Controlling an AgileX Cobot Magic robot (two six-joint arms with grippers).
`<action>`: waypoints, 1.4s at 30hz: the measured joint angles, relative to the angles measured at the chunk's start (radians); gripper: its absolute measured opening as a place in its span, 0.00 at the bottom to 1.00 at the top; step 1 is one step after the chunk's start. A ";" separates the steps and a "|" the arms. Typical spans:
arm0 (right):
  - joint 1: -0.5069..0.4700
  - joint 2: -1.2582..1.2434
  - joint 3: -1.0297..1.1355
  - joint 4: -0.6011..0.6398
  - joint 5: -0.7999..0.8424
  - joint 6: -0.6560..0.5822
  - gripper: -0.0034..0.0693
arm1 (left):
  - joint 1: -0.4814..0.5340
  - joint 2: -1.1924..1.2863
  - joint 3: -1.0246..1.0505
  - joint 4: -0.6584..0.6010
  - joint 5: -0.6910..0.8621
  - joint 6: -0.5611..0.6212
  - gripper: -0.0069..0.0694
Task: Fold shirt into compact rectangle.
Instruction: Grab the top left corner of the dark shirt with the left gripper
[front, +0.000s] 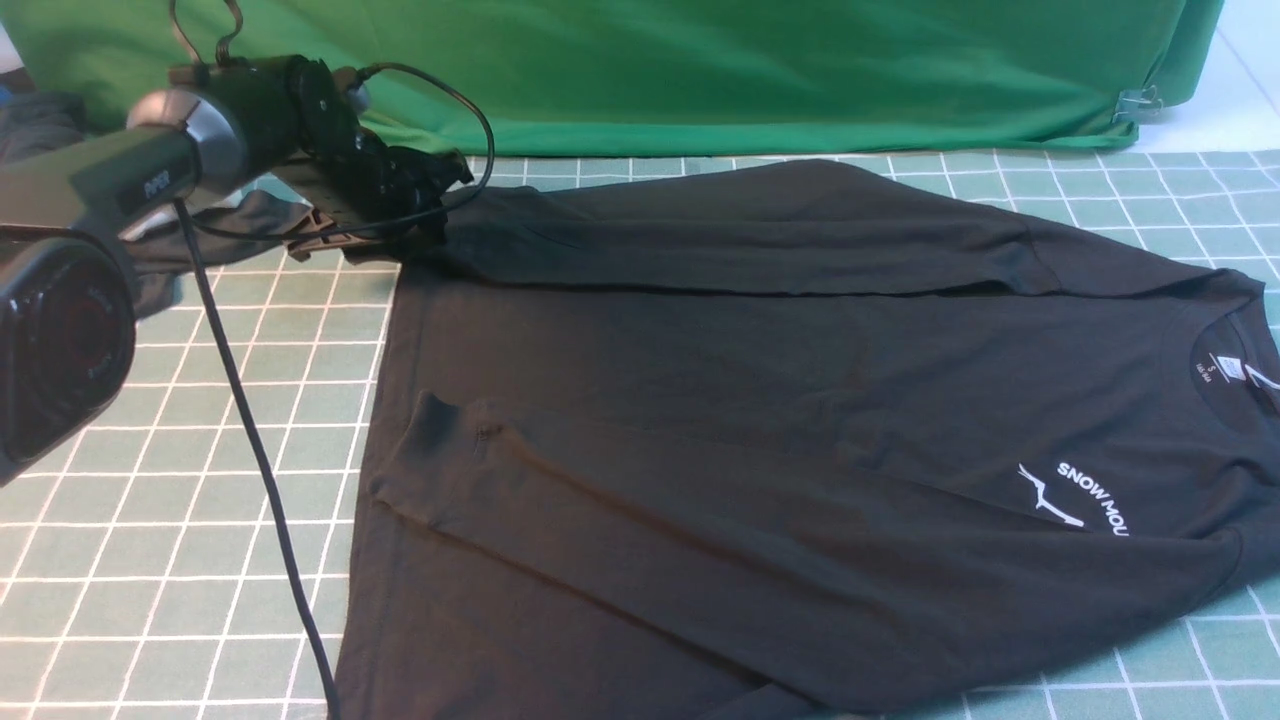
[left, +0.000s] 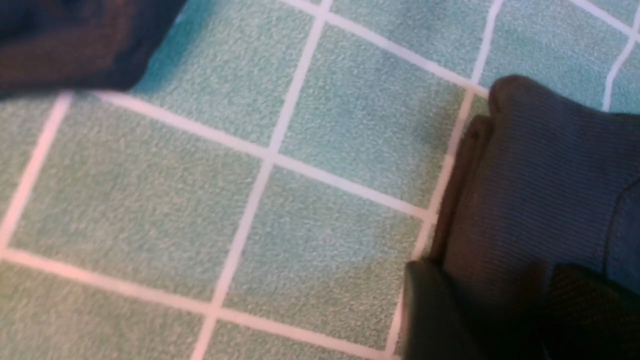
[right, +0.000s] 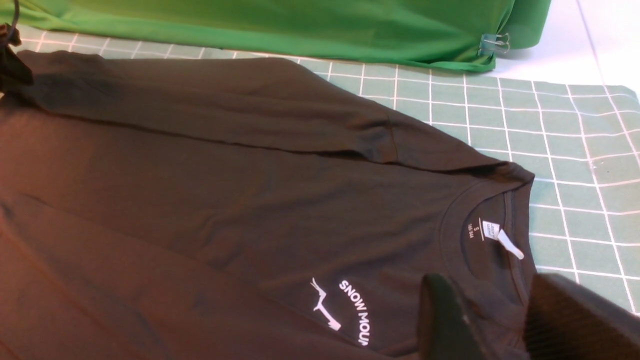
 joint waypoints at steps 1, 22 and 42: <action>0.000 0.000 0.000 0.000 0.000 0.000 0.37 | 0.000 0.000 0.000 0.001 0.000 0.003 0.38; 0.000 0.000 0.000 0.000 0.014 0.001 0.37 | 0.003 -0.030 -0.039 0.029 0.025 0.028 0.12; 0.000 0.000 0.000 0.000 0.053 0.001 0.37 | 0.008 0.014 -0.040 0.026 0.059 0.026 0.41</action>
